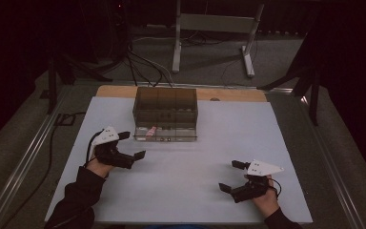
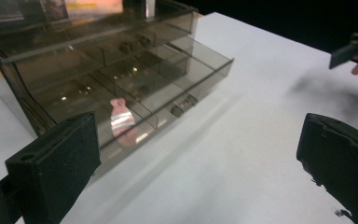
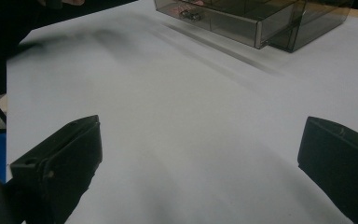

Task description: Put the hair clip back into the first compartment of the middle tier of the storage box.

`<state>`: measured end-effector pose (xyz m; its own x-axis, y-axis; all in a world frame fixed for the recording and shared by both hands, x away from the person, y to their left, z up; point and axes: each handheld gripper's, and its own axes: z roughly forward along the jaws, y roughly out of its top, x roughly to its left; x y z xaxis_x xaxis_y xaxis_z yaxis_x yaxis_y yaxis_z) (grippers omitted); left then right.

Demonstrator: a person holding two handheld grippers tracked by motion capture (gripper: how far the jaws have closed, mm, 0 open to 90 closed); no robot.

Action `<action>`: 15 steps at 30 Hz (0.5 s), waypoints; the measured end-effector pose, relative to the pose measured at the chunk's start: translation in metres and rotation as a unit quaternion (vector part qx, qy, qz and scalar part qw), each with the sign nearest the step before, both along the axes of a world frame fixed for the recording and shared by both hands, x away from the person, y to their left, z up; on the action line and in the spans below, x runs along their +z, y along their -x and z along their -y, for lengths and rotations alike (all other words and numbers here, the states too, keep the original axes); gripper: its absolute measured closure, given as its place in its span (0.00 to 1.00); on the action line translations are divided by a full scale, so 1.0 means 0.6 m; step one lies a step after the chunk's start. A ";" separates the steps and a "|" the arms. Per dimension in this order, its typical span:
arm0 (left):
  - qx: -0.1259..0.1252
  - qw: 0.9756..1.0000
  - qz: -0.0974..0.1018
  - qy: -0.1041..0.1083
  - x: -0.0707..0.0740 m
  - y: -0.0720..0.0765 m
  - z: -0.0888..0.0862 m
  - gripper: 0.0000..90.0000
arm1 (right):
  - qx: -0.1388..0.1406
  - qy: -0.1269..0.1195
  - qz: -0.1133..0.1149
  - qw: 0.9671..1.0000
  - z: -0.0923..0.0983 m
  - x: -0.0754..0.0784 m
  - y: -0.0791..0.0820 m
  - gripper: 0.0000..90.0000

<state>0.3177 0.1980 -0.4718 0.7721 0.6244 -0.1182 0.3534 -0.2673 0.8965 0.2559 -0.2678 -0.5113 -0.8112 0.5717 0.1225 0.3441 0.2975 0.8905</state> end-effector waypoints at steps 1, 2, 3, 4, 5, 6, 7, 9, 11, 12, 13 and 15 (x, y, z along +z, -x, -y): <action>-0.001 1.000 0.000 0.000 -0.003 0.002 0.000 0.00 | 0.000 0.000 -0.001 1.000 0.000 0.000 0.000 0.00; 0.000 1.000 -0.002 -0.002 -0.005 0.004 0.000 0.00 | 0.000 0.000 -0.001 1.000 0.000 0.000 0.000 0.00; 0.001 1.000 -0.003 -0.004 -0.008 0.007 0.000 0.00 | 0.000 0.000 0.000 1.000 0.000 0.000 0.000 0.00; 0.002 1.000 -0.004 -0.005 -0.010 0.009 0.000 0.00 | 0.000 0.000 0.000 1.000 0.000 0.000 0.000 0.00; 0.003 1.000 -0.004 -0.008 -0.012 0.012 0.001 0.00 | 0.000 0.000 -0.001 1.000 0.000 0.000 0.000 0.00; 0.003 1.000 -0.002 -0.011 -0.015 0.014 0.000 0.00 | 0.000 0.000 -0.001 1.000 0.000 0.000 0.000 0.00; 0.004 1.000 -0.004 -0.015 -0.017 0.017 0.001 0.00 | 0.001 0.001 -0.001 1.000 0.000 0.000 0.000 0.00; 0.002 1.000 -0.003 -0.023 -0.021 0.022 0.000 0.00 | 0.001 0.001 -0.001 1.000 -0.001 0.000 0.000 0.00; 0.000 1.000 -0.004 -0.025 -0.025 0.027 -0.002 0.00 | 0.002 0.001 -0.003 1.000 -0.001 0.000 0.001 0.00; 0.001 1.000 -0.005 -0.026 -0.027 0.029 -0.002 0.00 | 0.002 0.002 -0.003 1.000 -0.001 0.000 0.001 0.00; 0.002 1.000 -0.005 -0.028 -0.029 0.031 -0.003 0.00 | 0.002 0.002 -0.003 1.000 -0.001 -0.001 0.001 0.00; 0.002 1.000 -0.005 -0.029 -0.032 0.036 -0.005 0.00 | 0.003 0.003 -0.002 1.000 -0.002 -0.001 0.000 0.00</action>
